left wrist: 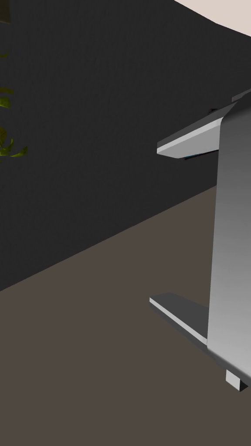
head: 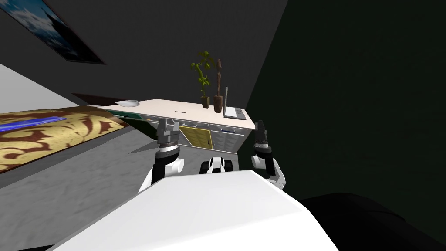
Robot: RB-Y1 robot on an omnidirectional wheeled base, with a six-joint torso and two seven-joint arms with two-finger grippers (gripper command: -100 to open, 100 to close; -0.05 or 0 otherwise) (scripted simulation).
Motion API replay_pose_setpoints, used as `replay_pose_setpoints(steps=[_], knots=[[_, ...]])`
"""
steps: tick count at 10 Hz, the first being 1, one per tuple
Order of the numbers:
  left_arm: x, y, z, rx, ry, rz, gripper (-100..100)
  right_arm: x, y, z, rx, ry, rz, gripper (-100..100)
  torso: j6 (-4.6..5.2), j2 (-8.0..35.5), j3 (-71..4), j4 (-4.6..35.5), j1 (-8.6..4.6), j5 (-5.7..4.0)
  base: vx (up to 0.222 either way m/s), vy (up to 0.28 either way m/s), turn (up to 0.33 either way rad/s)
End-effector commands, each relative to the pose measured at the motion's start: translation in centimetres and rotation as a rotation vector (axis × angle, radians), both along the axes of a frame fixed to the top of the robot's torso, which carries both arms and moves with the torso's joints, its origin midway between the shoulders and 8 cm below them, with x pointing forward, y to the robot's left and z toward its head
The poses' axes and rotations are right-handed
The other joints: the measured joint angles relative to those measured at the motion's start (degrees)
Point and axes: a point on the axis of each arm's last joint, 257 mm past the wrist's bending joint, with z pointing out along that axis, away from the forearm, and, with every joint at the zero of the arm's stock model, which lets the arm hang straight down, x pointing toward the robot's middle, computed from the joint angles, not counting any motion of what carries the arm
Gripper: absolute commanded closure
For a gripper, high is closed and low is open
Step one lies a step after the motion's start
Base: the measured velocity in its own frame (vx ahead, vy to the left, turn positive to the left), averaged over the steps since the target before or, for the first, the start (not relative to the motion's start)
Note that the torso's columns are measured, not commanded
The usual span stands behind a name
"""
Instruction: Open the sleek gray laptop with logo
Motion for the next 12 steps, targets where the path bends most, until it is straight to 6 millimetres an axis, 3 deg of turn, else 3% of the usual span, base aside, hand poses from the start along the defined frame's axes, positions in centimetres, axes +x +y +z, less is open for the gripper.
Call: replay_pose_setpoints(steps=[1, 7, 8, 12], knots=[[0.0, 0.0, 0.0, 0.0, 0.0, 0.0, 0, 0.9, -1.1, -1.0, -0.076, 0.045, -0.065, -100, 0.01, 0.0, 0.0, 0.0, -0.02, 0.0, 0.046, 0.104, 0.015], [0.0, 0.0, 0.0, 0.0, 0.0, 0.0, 0, 3.0, -6.1, -4.2, -0.305, 0.186, -0.277, -100, 0.0, 0.0, 0.0, 0.0, -0.12, -0.04, 0.043, 0.125, 0.059], [0.0, 0.0, 0.0, 0.0, 0.0, 0.0, 0, 3.0, -6.1, -4.2, -0.313, 0.185, -0.284, -100, -0.01, 0.0, 0.0, 0.0, 0.02, 0.0, 0.041, 0.123, 0.021], [0.0, 0.0, 0.0, 0.0, 0.0, 0.0, 0, 3.9, -10.1, -5.9, -0.472, 0.275, -0.425, -100, 0.02, 0.0, 0.0, 0.0, -0.16, -0.03, 0.051, 0.124, 0.054]])
